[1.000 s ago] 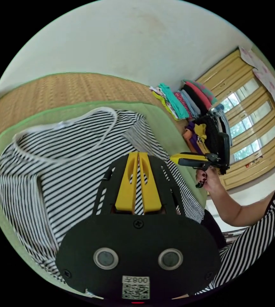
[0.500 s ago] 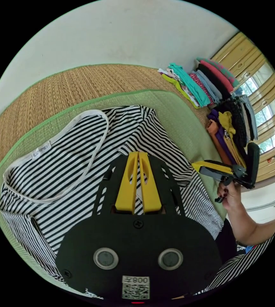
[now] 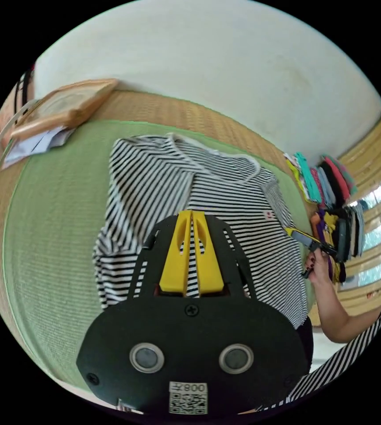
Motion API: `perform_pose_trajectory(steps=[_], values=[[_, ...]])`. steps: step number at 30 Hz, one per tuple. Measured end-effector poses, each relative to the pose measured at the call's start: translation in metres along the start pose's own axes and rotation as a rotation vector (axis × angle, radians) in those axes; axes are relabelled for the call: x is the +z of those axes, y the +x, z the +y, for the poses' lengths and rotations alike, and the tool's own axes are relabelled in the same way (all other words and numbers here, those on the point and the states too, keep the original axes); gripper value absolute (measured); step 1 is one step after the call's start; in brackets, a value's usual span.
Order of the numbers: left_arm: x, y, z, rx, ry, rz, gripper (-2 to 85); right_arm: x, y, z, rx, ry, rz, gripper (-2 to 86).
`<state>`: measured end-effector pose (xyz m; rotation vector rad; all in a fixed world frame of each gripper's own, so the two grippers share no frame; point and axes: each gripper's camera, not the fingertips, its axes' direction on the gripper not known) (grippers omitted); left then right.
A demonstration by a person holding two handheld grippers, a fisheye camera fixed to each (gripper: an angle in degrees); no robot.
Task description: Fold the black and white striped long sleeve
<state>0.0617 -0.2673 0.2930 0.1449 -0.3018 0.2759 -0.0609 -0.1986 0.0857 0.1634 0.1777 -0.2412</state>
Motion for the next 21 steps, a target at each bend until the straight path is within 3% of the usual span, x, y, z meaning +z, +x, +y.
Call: perform_pose_trajectory(steps=[4, 9, 14, 21], values=[[-0.012, -0.015, 0.013, -0.018, -0.051, 0.04, 0.1, -0.009, -0.002, 0.002, 0.026, -0.033, -0.009, 0.2], [-0.082, -0.016, 0.051, 0.043, 0.046, 0.149, 0.2, -0.055, -0.018, 0.024, 0.014, 0.011, 0.01, 0.1], [-0.137, -0.037, 0.118, 0.047, -0.042, 0.135, 0.2, -0.1, -0.037, 0.095, 0.02, -0.064, 0.059, 0.1], [-0.194, -0.083, 0.236, -0.106, -0.136, 0.004, 0.2, -0.104, -0.042, 0.215, 0.122, -0.235, 0.225, 0.0]])
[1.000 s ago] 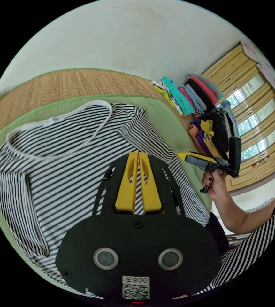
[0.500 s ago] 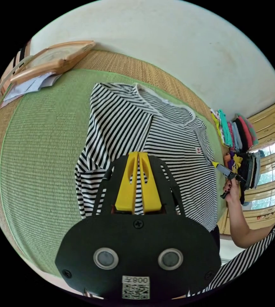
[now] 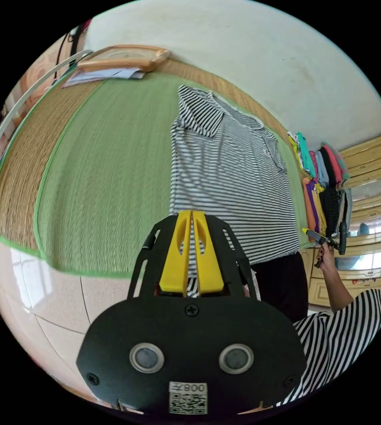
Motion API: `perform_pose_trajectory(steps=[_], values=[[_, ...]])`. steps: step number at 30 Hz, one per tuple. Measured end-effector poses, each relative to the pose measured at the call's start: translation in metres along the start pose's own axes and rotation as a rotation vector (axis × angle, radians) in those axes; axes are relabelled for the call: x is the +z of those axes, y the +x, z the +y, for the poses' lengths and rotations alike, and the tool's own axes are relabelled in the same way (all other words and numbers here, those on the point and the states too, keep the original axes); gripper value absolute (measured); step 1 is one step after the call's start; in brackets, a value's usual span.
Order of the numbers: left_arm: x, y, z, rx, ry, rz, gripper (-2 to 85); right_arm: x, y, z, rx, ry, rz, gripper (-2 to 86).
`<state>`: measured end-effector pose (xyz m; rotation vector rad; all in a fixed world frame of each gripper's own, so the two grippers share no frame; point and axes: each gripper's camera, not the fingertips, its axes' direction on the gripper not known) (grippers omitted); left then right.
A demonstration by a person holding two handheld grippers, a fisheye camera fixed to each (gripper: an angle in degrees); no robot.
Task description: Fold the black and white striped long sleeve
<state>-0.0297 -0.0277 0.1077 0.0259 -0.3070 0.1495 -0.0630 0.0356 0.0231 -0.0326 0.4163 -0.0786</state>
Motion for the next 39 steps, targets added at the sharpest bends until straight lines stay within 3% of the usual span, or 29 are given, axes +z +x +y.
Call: perform_pose_trajectory(steps=[2, 4, 8, 17, 26, 32, 39], values=[[-0.001, -0.011, 0.017, -0.04, -0.025, -0.028, 0.3, 0.02, -0.001, 0.02, 0.005, -0.075, 0.045, 0.1], [0.004, -0.024, 0.029, -0.091, -0.076, -0.01, 0.3, 0.023, -0.004, 0.03, -0.007, -0.031, 0.062, 0.1], [-0.009, -0.059, 0.057, -0.271, -0.047, 0.199, 0.8, 0.025, -0.005, 0.04, 0.014, 0.004, 0.063, 0.1], [-0.051, -0.074, 0.123, -0.289, -0.036, 0.402, 8.1, 0.022, 0.007, 0.057, 0.06, 0.03, -0.016, 0.1], [-0.065, -0.055, 0.14, -0.195, -0.178, 0.232, 8.7, 0.016, 0.028, 0.079, 0.118, 0.007, -0.151, 0.1], [-0.073, -0.039, 0.153, -0.139, -0.251, 0.049, 3.4, 0.013, 0.049, 0.112, 0.151, 0.025, -0.253, 0.4], [-0.103, -0.036, 0.183, -0.135, -0.221, 0.14, 0.9, 0.019, 0.062, 0.137, 0.093, -0.033, -0.304, 2.8]])
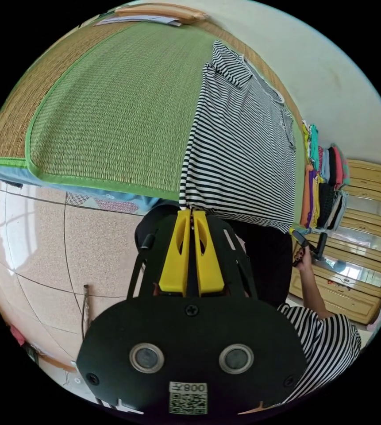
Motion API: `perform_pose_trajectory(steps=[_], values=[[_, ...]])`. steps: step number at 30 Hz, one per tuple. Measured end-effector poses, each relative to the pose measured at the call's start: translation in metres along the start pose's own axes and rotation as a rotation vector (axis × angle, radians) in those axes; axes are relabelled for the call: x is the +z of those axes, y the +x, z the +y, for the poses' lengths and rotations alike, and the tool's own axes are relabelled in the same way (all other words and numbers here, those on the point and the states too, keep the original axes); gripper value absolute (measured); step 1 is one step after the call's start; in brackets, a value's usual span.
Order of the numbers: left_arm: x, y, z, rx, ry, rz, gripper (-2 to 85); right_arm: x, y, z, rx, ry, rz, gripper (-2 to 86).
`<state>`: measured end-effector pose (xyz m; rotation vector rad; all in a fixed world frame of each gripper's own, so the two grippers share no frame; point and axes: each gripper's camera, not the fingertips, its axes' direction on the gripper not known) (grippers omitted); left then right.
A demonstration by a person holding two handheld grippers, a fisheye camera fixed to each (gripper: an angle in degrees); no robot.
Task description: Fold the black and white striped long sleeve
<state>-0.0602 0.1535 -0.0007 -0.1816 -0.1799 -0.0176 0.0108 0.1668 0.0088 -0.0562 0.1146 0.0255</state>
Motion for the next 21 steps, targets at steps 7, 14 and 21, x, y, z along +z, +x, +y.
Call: perform_pose_trajectory(steps=[7, 14, 21], values=[[-0.016, 0.003, 0.033, -0.019, 0.027, 0.025, 0.7, 0.009, 0.02, 0.01, -0.035, -0.095, -0.067, 7.9], [-0.022, 0.011, 0.061, -0.056, 0.039, 0.034, 0.7, 0.006, 0.019, 0.012, -0.098, -0.128, -0.07, 11.5], [-0.029, 0.018, 0.083, -0.058, 0.03, 0.022, 0.8, -0.015, 0.037, 0.028, -0.069, -0.061, -0.097, 12.2]])
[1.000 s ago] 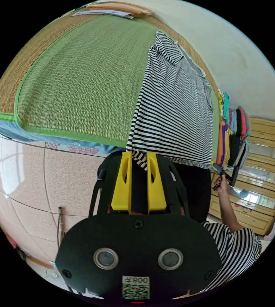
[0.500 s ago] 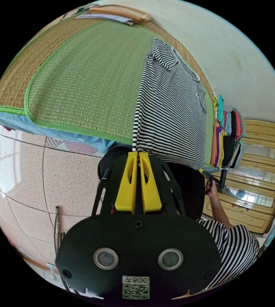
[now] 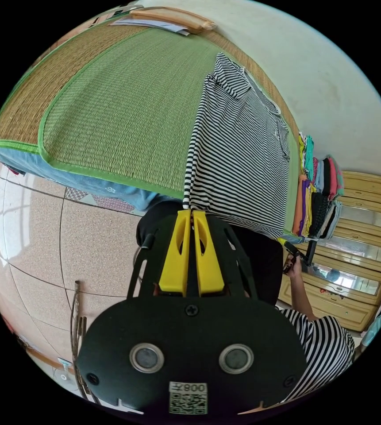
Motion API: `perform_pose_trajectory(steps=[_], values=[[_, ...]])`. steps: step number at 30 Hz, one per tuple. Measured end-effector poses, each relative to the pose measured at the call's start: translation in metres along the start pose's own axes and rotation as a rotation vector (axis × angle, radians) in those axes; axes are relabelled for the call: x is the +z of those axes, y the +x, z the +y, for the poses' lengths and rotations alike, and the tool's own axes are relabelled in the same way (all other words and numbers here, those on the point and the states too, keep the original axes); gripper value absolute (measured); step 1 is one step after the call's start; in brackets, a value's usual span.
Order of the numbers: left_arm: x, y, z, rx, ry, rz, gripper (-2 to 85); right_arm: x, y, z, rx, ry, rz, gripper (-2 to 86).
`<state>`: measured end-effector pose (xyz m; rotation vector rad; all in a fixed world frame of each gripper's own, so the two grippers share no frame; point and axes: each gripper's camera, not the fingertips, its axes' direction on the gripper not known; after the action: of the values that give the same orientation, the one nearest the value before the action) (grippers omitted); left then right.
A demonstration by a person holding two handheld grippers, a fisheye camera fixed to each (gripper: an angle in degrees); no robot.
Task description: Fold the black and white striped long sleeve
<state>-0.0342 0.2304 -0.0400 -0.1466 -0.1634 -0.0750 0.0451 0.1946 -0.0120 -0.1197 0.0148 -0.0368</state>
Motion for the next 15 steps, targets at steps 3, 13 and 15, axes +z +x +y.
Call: perform_pose_trajectory(steps=[3, 13, 15], values=[[-0.002, 0.001, 0.009, -0.01, 0.002, 0.011, 0.8, 0.005, 0.003, -0.006, 0.008, -0.003, -0.034, 12.0], [-0.015, 0.001, 0.044, -0.021, 0.013, 0.039, 0.7, 0.006, 0.005, -0.008, -0.016, -0.061, -0.055, 2.8], [-0.021, -0.001, 0.054, -0.023, 0.027, 0.064, 0.7, 0.0, 0.006, -0.003, -0.027, -0.066, -0.083, 1.8]])
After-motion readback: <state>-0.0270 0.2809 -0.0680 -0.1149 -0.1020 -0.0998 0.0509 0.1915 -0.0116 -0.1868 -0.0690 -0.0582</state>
